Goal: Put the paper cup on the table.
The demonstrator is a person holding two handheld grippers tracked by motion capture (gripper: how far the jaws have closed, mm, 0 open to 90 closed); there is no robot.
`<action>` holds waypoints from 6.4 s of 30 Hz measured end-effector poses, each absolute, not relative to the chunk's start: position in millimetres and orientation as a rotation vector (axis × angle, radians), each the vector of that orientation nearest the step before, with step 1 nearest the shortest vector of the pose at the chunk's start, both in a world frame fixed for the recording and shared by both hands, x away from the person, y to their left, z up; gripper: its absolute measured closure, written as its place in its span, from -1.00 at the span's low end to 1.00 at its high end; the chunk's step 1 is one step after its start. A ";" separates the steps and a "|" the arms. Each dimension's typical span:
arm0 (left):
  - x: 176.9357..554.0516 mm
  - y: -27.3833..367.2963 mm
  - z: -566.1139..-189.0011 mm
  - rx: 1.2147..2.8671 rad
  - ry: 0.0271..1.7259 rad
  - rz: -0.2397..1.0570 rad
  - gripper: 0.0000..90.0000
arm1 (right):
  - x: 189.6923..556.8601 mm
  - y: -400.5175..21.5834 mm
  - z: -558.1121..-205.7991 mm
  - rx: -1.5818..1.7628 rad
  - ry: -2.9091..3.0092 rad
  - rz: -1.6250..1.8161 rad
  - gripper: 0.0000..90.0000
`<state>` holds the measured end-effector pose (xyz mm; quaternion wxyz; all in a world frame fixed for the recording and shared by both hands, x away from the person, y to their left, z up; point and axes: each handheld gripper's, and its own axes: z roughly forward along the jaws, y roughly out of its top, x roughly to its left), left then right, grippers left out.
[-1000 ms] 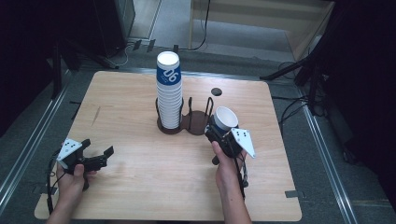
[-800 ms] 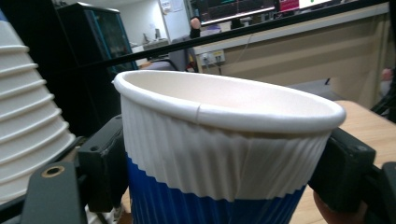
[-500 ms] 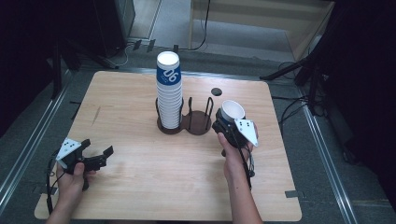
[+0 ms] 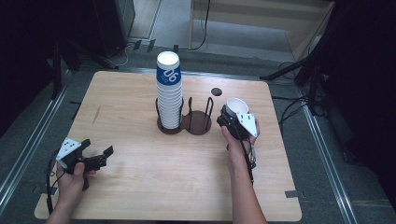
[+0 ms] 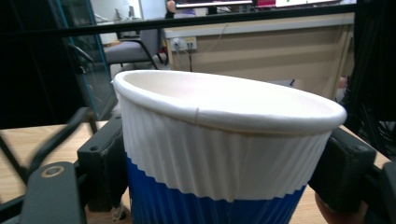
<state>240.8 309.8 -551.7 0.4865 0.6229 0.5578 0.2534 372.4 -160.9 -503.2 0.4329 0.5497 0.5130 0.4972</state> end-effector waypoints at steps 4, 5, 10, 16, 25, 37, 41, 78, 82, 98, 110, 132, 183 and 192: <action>240.7 310.0 -551.7 1.516 1.357 0.615 -1.00 | 378.9 -161.8 -505.6 1.374 1.274 1.267 -0.57; 240.7 310.0 -551.7 1.514 1.358 0.615 -1.00 | 380.5 -161.5 -506.2 1.371 1.281 1.261 -0.57; 240.4 310.2 -551.7 1.516 1.357 0.614 -1.00 | 387.7 -159.9 -509.1 1.389 1.259 1.217 -0.57; 240.6 310.4 -551.7 1.512 1.358 0.612 -1.00 | 396.5 -161.2 -511.2 1.415 1.207 1.192 -0.58; 240.3 311.6 -552.0 1.499 1.356 0.605 -1.00 | 406.6 -158.0 -513.3 1.372 1.236 1.137 -0.59; 240.3 315.2 -552.2 1.465 1.367 0.586 -1.00 | 416.3 -161.2 -518.5 1.332 1.286 1.066 -0.60; 240.1 315.5 -552.2 1.469 1.367 0.587 -1.00 | 419.3 -165.6 -523.1 1.345 1.314 1.031 -0.60; 241.2 314.0 -552.5 1.472 1.363 0.587 -1.00 | 414.7 -185.5 -537.2 1.437 1.447 1.025 -1.00; 241.4 313.9 -552.4 1.472 1.362 0.588 -1.00 | 409.6 -187.5 -533.6 1.443 1.458 1.045 -1.00; 241.4 313.8 -552.3 1.477 1.363 0.594 -1.00 | 372.7 -210.6 -521.5 1.370 1.489 1.145 -1.00; 241.2 313.1 -552.3 1.482 1.364 0.597 -1.00 | 338.2 -226.2 -510.4 1.328 1.481 1.205 -1.00; 241.3 313.1 -552.3 1.488 1.361 0.593 -1.00 | 294.4 -260.8 -513.7 1.330 1.445 1.176 -1.00; 239.9 312.2 -552.2 1.489 1.373 0.593 -1.00 | 213.7 -330.4 -541.6 1.424 1.407 1.056 -1.00; 240.4 312.4 -552.3 1.490 1.379 0.593 -1.00 | 202.5 -336.4 -546.3 1.426 1.370 1.063 -1.00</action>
